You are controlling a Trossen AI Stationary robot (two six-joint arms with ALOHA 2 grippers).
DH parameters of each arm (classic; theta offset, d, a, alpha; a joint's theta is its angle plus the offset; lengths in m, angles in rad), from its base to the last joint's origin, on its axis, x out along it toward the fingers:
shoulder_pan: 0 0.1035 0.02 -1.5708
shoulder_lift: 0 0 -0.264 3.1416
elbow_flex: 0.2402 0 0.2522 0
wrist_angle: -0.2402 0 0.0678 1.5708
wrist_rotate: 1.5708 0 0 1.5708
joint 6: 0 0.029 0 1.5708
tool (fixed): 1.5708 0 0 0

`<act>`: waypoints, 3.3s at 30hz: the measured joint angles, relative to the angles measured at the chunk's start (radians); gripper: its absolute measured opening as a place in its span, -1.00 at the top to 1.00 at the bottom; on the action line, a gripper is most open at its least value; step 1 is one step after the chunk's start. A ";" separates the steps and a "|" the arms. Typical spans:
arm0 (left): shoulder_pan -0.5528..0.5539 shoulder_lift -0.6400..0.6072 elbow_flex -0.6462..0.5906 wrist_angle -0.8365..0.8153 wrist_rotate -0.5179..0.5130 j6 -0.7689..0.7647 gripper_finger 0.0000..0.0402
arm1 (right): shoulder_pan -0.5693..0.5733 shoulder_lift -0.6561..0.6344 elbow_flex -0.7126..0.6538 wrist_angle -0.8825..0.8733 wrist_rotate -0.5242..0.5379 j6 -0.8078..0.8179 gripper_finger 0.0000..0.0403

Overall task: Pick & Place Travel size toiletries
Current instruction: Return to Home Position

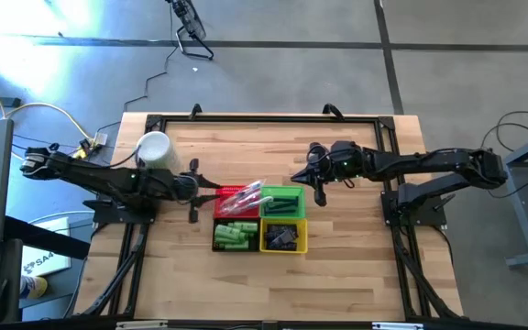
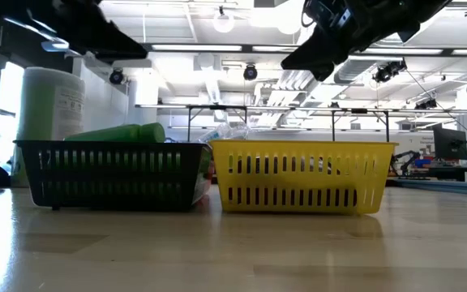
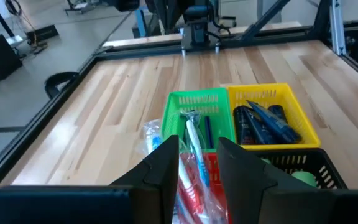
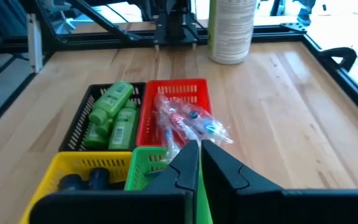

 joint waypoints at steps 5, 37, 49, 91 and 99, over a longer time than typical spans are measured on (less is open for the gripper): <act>0.000 -0.130 -0.025 -0.085 -0.001 -0.002 0.48 | 0.000 0.000 0.000 -0.004 0.014 0.000 0.95; 0.000 -0.580 -0.029 -0.506 -0.002 -0.017 0.48 | 0.000 0.001 0.000 -0.002 0.014 -0.014 0.94; 0.000 -0.710 -0.072 -0.515 0.000 -0.012 0.48 | 0.000 0.001 0.000 -0.001 0.014 -0.014 0.94; 0.000 -0.739 -0.410 -0.083 0.147 0.034 0.48 | 0.000 0.001 0.000 0.021 0.013 -0.011 0.94; 0.000 -0.739 -0.412 -0.084 0.148 0.046 0.48 | 0.000 0.001 0.000 0.018 0.013 -0.011 0.94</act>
